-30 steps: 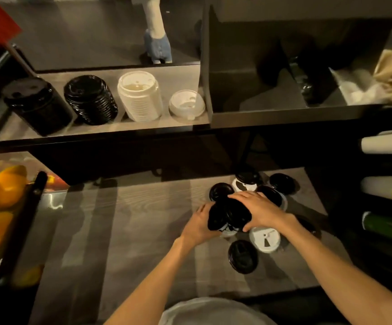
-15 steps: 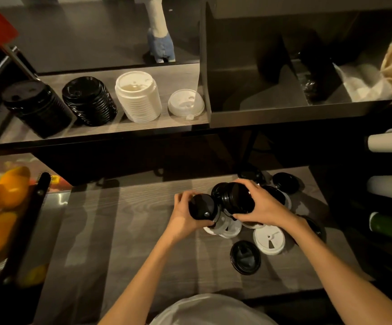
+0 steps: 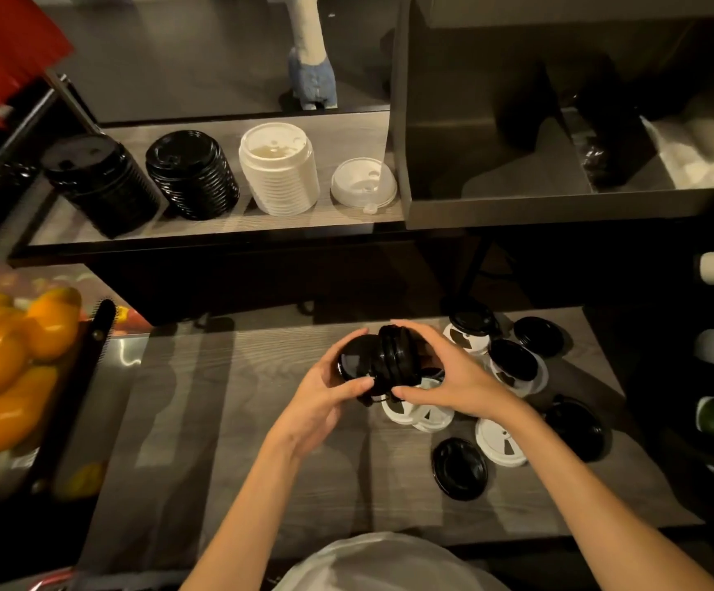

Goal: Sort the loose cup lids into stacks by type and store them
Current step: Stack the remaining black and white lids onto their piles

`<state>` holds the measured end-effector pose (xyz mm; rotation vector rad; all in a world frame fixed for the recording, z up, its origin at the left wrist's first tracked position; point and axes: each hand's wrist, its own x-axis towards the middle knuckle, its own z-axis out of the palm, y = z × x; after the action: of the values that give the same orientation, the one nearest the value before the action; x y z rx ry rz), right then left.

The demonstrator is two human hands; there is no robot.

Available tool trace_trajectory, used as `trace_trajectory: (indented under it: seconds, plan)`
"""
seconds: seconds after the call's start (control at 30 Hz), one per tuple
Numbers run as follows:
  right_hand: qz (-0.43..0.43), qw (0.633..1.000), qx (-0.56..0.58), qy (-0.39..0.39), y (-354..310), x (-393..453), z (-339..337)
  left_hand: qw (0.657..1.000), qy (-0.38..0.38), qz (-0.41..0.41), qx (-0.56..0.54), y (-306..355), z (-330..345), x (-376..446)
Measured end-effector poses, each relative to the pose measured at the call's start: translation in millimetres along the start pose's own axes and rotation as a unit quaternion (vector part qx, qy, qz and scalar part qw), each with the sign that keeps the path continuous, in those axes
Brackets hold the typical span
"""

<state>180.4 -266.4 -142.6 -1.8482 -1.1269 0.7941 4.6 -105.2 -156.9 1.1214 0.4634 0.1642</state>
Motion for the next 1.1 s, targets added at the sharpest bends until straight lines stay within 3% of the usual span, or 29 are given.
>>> trace_trajectory:
  seconds: [0.3,0.57,0.83,1.1]
  plan:
    - [-0.033,0.998,-0.048,-0.038,-24.4,10.5,23.4,0.993,0.066,-0.029,-0.092,8.8,18.4,-6.4]
    - [-0.046,0.995,-0.089,-0.003,-43.5,17.0,23.2,0.982,0.083,-0.055,-0.162,9.1,3.0,-10.3]
    - [-0.026,0.994,0.051,0.089,-54.9,10.1,8.3,0.951,0.084,-0.048,-0.292,16.7,0.4,-18.1]
    - [-0.026,0.995,-0.039,0.085,-62.5,6.6,13.6,0.970,0.069,-0.036,-0.231,16.5,0.0,-25.6]
